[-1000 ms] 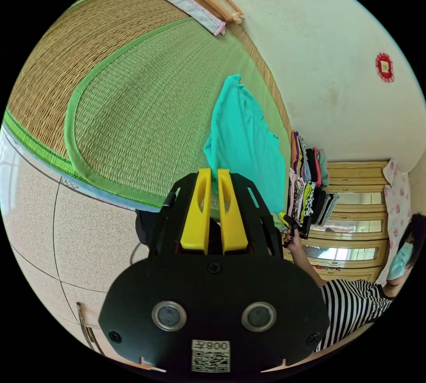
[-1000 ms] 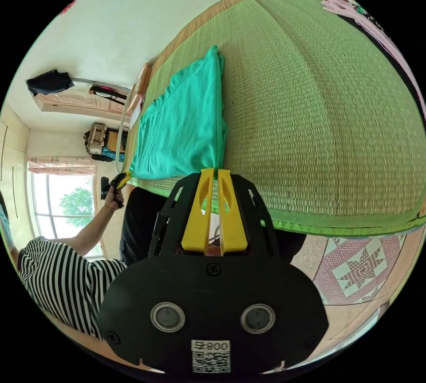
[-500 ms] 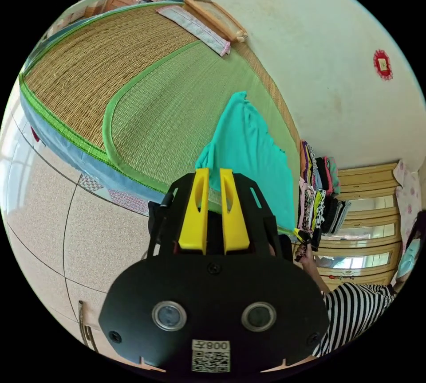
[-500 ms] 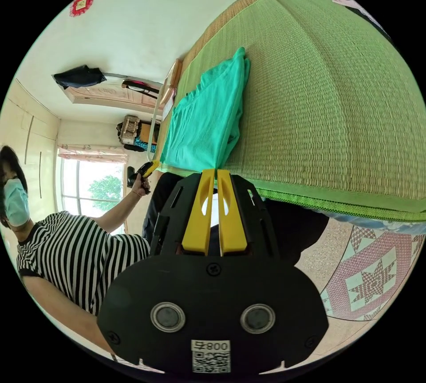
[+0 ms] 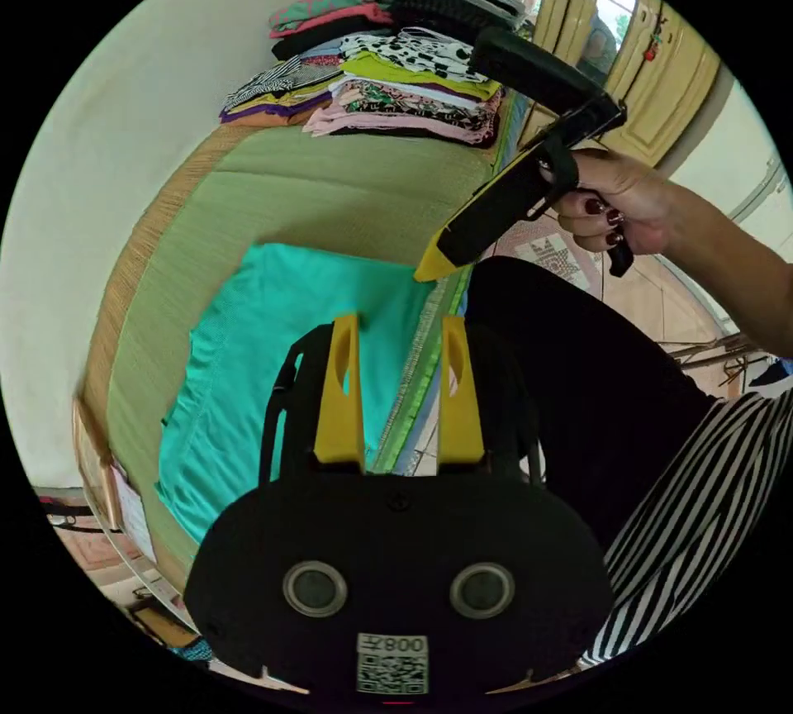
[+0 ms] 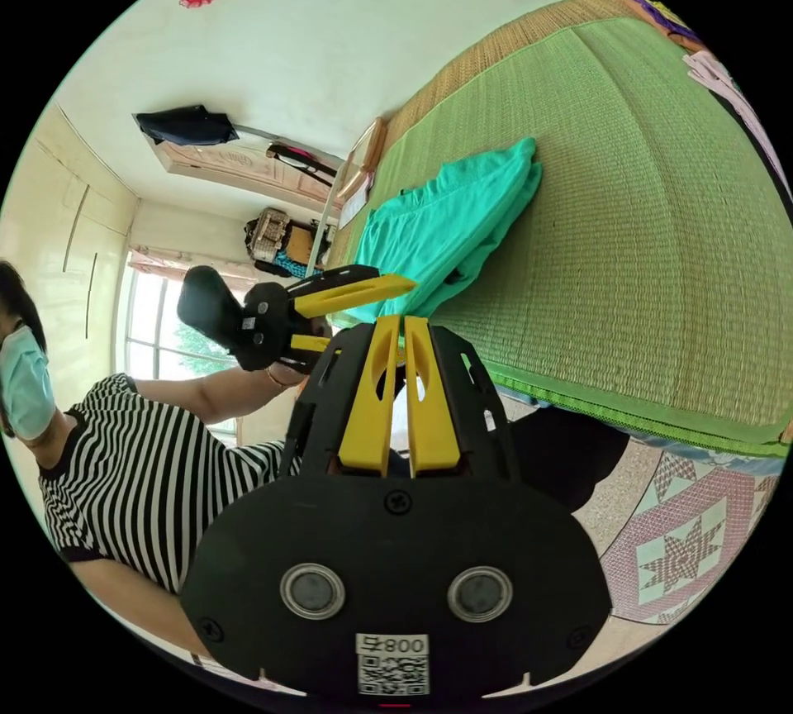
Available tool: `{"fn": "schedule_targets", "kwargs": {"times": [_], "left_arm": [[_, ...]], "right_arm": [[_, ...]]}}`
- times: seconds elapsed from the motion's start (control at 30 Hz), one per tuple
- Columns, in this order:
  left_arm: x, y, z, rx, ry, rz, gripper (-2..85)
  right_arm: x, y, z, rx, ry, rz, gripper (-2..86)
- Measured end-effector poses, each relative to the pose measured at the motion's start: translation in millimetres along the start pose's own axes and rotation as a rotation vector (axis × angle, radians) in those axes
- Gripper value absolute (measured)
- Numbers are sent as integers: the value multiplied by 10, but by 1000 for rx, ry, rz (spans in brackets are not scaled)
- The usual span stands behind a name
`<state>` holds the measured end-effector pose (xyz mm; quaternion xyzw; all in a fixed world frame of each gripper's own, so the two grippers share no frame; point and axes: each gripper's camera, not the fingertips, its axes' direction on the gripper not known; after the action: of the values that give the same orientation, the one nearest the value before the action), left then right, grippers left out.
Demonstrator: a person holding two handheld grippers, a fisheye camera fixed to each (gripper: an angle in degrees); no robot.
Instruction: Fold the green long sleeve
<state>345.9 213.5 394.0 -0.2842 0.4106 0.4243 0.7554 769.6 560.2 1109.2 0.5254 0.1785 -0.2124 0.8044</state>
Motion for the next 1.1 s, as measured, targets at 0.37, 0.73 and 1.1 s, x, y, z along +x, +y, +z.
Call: {"fn": "schedule_targets", "kwargs": {"times": [0.37, 0.73, 1.1], "left_arm": [[15, -234, 386, 22, 80, -251, 20], [24, -228, 573, 33, 149, -288, 16], [-159, -34, 687, 24, 213, -284, 14]], "right_arm": [[800, -216, -377, 202, -181, 189, 84], [1236, -1099, 153, 157, -249, 355, 105], [1129, -1749, 531, 66, -140, 362, 32]]}}
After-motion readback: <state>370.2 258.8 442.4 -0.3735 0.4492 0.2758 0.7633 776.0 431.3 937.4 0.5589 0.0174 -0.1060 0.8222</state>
